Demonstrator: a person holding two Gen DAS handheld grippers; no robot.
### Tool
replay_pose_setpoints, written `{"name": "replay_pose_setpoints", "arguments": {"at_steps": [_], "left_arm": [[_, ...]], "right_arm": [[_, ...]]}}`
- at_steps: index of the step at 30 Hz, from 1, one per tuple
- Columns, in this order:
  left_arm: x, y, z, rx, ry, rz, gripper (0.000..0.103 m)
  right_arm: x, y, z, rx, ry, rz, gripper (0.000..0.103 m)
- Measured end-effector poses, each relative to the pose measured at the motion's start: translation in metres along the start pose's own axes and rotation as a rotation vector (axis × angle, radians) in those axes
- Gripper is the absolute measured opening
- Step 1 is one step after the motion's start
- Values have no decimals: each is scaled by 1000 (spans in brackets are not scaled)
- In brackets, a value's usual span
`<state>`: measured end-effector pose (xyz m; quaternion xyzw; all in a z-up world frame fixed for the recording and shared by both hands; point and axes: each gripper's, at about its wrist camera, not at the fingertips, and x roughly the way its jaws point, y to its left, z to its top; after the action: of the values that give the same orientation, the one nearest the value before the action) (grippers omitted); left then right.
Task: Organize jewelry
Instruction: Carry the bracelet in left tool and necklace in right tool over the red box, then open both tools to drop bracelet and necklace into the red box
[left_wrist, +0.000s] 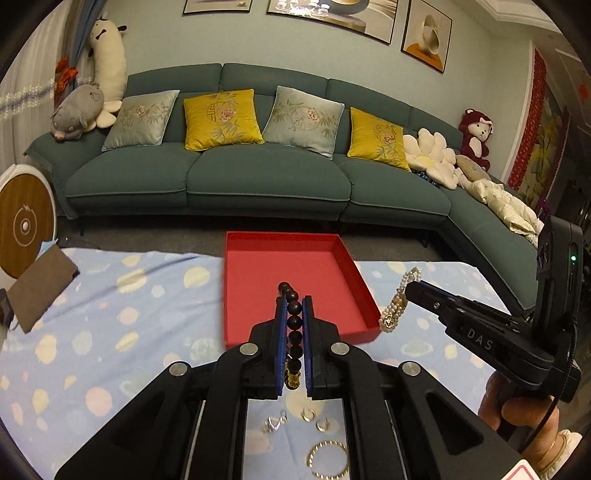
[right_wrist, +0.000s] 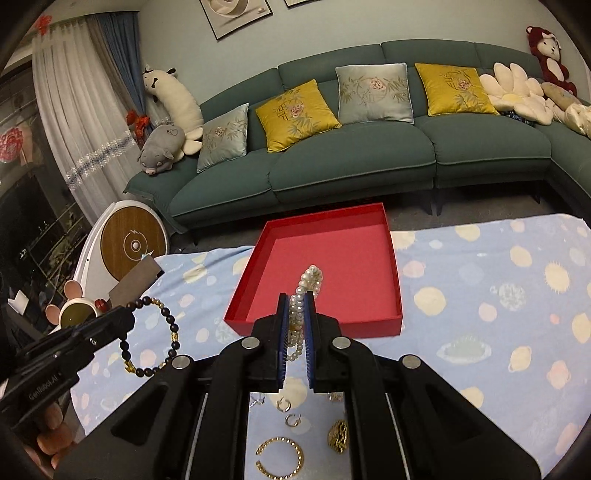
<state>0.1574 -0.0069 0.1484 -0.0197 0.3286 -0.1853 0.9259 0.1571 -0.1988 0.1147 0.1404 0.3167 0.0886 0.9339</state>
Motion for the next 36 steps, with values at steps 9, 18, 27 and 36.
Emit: {"name": "replay_pose_setpoints", "arguments": {"at_steps": [9,18,27,36], "left_arm": [[93,1,56,36,18,47,5],[192,4,85,42,68,100,5],[260,23,84,-5,153,151,5],[282,42,76,-29,136,165,10]], "right_arm": [[58,-32,55,41,-9,-10,7],[146,-70,84,104,72,-44,7],[215,-81,85,109,157,-98,7],[244,-97,67,117,190,-120,9]]}}
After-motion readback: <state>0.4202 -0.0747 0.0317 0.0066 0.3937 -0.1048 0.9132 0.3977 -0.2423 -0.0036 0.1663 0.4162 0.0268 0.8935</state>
